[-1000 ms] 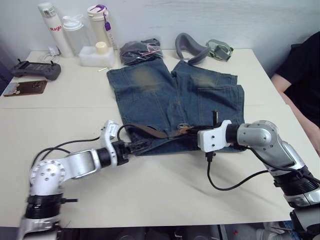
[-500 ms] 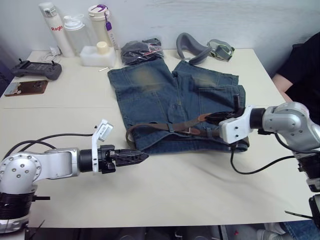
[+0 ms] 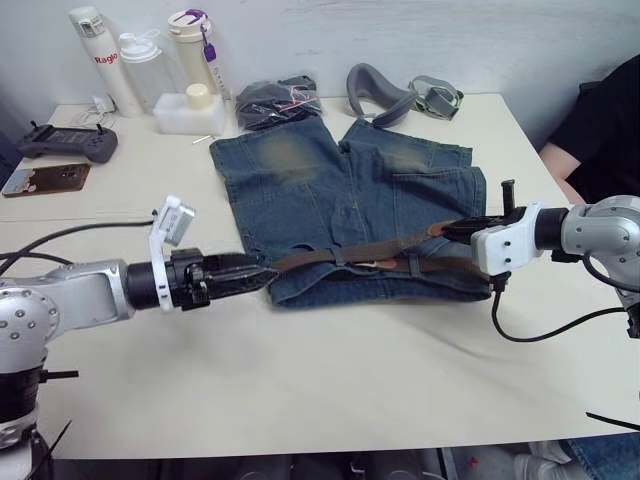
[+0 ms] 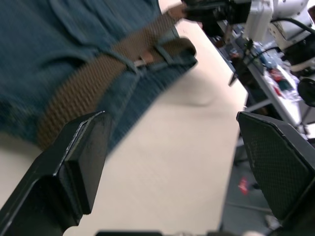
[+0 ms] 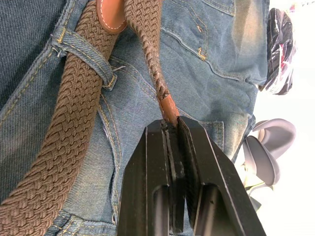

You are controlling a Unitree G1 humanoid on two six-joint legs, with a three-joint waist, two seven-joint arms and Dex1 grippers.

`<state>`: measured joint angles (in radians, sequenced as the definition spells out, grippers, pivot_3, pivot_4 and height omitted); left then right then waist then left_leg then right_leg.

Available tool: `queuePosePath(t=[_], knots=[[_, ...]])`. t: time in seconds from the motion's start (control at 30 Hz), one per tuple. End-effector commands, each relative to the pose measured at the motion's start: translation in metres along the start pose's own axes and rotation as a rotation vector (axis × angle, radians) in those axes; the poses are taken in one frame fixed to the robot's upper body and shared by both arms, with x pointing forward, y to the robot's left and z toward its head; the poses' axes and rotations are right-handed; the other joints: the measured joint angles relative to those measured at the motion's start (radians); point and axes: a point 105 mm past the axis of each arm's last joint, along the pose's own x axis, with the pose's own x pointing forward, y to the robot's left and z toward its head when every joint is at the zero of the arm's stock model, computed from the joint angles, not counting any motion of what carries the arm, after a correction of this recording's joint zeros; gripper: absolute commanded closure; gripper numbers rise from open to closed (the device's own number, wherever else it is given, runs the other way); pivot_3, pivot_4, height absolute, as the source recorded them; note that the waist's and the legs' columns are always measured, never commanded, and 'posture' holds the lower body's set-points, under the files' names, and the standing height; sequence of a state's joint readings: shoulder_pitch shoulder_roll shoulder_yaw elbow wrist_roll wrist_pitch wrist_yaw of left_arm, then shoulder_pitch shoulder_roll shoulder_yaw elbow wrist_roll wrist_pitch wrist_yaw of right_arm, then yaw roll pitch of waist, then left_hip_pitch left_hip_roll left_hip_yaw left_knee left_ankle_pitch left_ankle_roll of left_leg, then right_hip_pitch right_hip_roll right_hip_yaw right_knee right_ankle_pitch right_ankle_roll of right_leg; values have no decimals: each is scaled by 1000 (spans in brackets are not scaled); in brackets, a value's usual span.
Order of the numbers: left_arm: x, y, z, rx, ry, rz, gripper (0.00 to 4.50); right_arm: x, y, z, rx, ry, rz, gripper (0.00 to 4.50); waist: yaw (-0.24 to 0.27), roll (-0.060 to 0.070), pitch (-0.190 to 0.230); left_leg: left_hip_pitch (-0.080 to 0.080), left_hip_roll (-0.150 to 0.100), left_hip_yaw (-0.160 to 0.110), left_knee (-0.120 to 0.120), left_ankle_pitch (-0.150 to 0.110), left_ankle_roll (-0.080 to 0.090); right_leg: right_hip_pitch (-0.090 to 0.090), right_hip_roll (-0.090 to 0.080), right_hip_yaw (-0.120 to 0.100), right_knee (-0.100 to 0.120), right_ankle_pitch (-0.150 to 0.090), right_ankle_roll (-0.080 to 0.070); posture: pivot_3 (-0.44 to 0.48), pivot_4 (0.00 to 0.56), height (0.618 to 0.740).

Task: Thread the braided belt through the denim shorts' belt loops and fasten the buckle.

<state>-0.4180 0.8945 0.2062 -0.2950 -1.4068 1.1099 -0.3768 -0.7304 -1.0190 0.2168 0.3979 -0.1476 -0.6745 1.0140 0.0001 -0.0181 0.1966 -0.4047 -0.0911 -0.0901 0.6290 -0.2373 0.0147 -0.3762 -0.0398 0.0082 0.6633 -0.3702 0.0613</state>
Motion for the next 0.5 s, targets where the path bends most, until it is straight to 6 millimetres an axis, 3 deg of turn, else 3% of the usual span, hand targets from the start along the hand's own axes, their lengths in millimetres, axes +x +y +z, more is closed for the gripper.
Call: queuePosePath(t=[0.03, 0.17, 0.27, 0.5], knots=[[11, -3, 20, 139, -91, -18, 54, -21, -31, 2, -12, 24, -107, 4500, 1, 0, 0, 0, 0, 0, 0, 0, 0, 0, 0, 0, 0, 0, 0, 0, 150, 740], [38, 1, 33, 309, -131, 9, 54, -27, -47, 7, 29, 25, -149, 4500, 1, 0, 0, 0, 0, 0, 0, 0, 0, 0, 0, 0, 0, 0, 0, 0, 150, 740], [68, 3, 32, 478, -92, 32, 54, -26, -57, 14, 138, -6, -184, 4500, 3, 0, 0, 0, 0, 0, 1, 0, 0, 0, 0, 0, 0, 0, 0, 0, 150, 740], [127, -14, 28, 780, -82, -26, 54, -15, -69, 43, 294, -106, -253, 4500, 6, 0, 0, -2, 0, 1, 1, 0, 0, -1, 0, 0, -1, 0, 1, 0, 150, 740]])
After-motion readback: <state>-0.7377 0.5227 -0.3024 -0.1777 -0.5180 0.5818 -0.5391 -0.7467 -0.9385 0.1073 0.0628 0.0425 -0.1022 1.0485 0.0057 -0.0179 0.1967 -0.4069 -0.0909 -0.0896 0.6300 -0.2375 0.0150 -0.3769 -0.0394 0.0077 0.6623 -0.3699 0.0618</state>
